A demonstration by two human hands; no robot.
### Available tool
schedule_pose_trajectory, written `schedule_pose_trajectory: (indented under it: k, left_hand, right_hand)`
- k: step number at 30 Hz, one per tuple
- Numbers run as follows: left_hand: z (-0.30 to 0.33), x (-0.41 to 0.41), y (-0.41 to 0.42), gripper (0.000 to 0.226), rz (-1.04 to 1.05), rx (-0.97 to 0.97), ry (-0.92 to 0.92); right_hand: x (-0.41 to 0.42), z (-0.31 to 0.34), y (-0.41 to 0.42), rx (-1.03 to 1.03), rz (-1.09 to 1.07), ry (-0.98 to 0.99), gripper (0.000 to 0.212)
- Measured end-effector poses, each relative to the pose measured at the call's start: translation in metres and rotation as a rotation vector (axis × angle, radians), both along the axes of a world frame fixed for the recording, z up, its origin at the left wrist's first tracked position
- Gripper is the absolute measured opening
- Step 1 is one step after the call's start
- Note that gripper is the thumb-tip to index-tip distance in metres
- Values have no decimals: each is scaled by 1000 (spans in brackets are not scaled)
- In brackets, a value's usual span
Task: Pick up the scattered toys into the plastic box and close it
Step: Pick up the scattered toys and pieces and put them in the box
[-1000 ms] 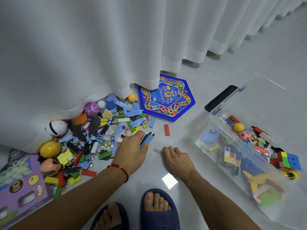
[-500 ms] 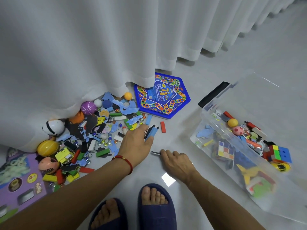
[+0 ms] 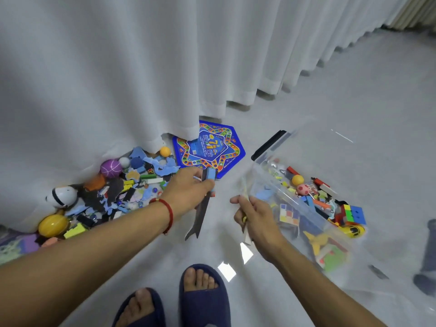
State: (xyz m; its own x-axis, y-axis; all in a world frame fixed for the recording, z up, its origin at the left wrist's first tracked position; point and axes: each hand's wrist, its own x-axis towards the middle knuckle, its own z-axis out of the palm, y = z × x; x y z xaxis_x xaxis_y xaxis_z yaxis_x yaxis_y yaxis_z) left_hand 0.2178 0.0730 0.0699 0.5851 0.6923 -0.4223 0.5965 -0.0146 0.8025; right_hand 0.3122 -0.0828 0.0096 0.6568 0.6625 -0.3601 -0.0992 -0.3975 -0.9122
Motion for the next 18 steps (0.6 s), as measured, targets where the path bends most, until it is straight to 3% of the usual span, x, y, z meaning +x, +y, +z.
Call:
schedule_pose_trajectory:
  k: [4,8,10,12,15,18]
  left_hand:
    - [46,45,-26,16,-112,-236,-140]
    - [75,87,-52,29,-193,-369,-191]
    - [82,95,-54,12,-206,-342,-229]
    - [79,87,-44,17,-226,-274,-214]
    - [60,54,-14,27,-193,-214,-142]
    - [28,7,26,16,-55,-98,-77]
  right_hand:
    - [59,74,-38,54,-207,-207,36]
    - [146,85,-65,-275,-322,-309,44]
    - [174,76,-74,-406,-316,-242,64]
    - [174,76,-74,-488,-290,-229,77]
    - [148,88,-54,-511,-267,-391,56]
    - [112,91,-20,-281,-128,-468,48]
